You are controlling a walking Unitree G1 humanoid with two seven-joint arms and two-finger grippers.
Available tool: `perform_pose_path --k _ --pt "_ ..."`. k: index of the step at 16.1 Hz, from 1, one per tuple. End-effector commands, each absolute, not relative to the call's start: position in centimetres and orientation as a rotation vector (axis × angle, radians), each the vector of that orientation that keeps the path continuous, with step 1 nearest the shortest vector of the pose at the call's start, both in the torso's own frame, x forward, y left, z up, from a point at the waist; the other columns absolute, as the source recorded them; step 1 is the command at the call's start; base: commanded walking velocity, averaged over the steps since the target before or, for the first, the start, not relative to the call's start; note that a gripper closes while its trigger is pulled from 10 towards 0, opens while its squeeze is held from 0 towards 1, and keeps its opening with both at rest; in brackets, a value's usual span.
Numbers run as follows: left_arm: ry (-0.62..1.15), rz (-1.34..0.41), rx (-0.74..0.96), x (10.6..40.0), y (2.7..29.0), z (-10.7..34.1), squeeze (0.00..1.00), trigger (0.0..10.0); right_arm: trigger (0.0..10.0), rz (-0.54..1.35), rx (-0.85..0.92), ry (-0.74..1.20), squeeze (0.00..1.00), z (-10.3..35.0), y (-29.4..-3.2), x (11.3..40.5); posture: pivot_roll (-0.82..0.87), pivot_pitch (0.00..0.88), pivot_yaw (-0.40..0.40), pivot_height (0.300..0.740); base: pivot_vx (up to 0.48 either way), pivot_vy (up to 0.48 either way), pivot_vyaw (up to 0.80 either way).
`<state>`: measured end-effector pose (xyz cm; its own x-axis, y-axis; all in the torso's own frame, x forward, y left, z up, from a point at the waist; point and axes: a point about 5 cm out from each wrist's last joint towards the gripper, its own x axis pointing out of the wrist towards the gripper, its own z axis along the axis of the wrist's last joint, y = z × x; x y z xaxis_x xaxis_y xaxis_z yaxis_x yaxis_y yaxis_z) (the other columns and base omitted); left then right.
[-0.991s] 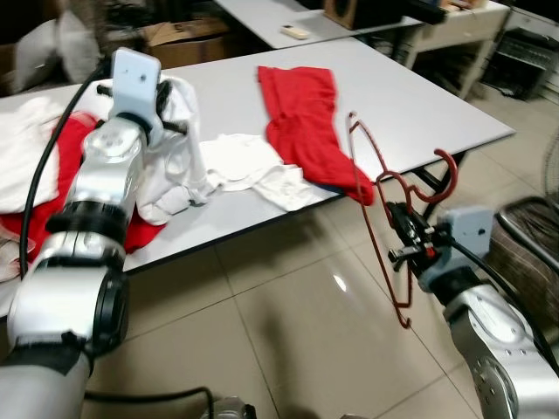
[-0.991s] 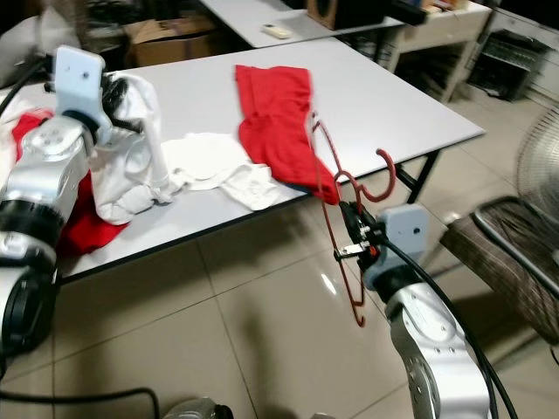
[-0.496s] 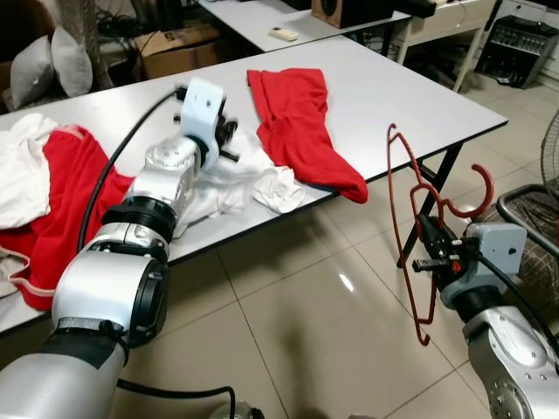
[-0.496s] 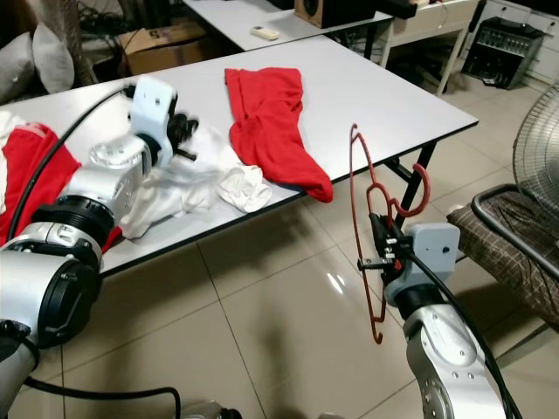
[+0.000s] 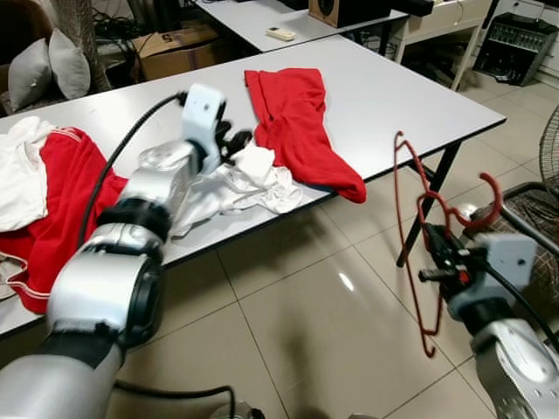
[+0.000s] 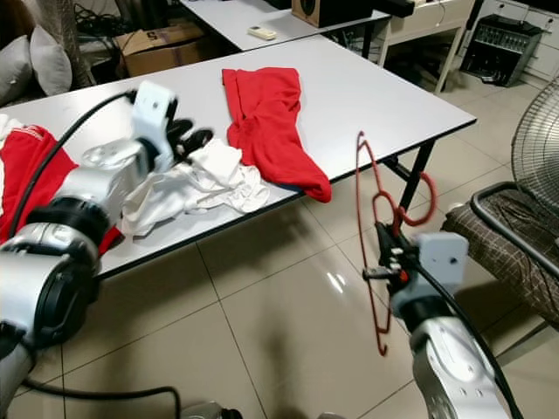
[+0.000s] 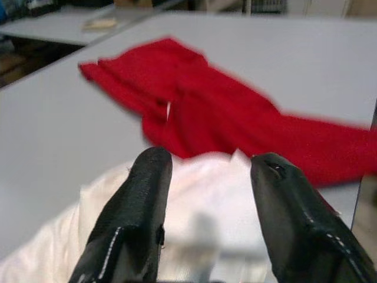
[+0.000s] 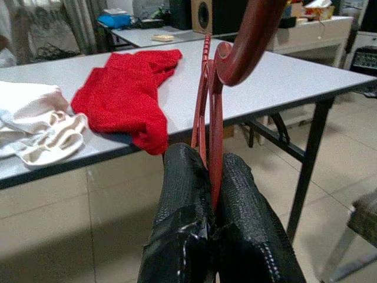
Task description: Hang hanger
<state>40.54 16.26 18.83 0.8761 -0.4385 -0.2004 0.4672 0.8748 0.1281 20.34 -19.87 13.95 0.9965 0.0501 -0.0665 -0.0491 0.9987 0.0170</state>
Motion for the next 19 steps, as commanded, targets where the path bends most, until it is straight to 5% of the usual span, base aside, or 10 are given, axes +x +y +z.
perform_pose_path --k 1,4,6,11,16,17,19 --pt "0.175 -0.583 0.301 39.7 16.1 17.8 0.0 10.0 10.0 0.047 0.009 0.081 0.0 13.9 -19.8 19.9 -0.16 0.0 0.098 0.74 0.0 0.0 0.0" --pt "0.198 -0.672 0.431 38.4 15.1 15.7 0.0 10.0 10.0 0.077 -0.014 0.107 0.0 13.3 -19.4 19.7 -0.15 0.0 0.088 0.74 0.0 0.0 0.0" --pt "0.263 -0.549 0.525 38.1 16.0 14.1 0.0 10.0 10.0 0.094 -0.02 0.102 0.0 13.5 -18.8 19.9 -0.16 0.0 0.102 0.74 0.0 0.0 0.0" --pt "0.308 -0.294 0.075 36.4 17.9 13.2 0.0 10.0 10.0 0.096 -0.018 0.102 0.0 13.5 -18.4 19.4 -0.17 0.0 0.105 0.74 0.0 0.0 0.0" --pt "0.402 -0.275 -0.167 35.8 15.2 11.7 0.0 10.0 10.0 0.101 -0.023 0.101 0.0 13.7 -18.4 19.5 -0.18 0.0 0.105 0.74 0.0 0.0 0.0" --pt "0.393 -0.275 -0.208 35.8 14.9 11.9 0.0 9.8 10.0 0.096 -0.023 0.099 0.0 13.7 -18.4 19.5 -0.18 0.0 0.11 0.74 0.0 0.0 0.0" --pt "0.354 -0.283 -0.318 36.1 14.3 12.5 0.0 7.6 10.0 0.093 -0.022 0.1 0.0 13.7 -18.4 19.4 -0.18 0.001 0.112 0.74 0.0 0.0 0.0"
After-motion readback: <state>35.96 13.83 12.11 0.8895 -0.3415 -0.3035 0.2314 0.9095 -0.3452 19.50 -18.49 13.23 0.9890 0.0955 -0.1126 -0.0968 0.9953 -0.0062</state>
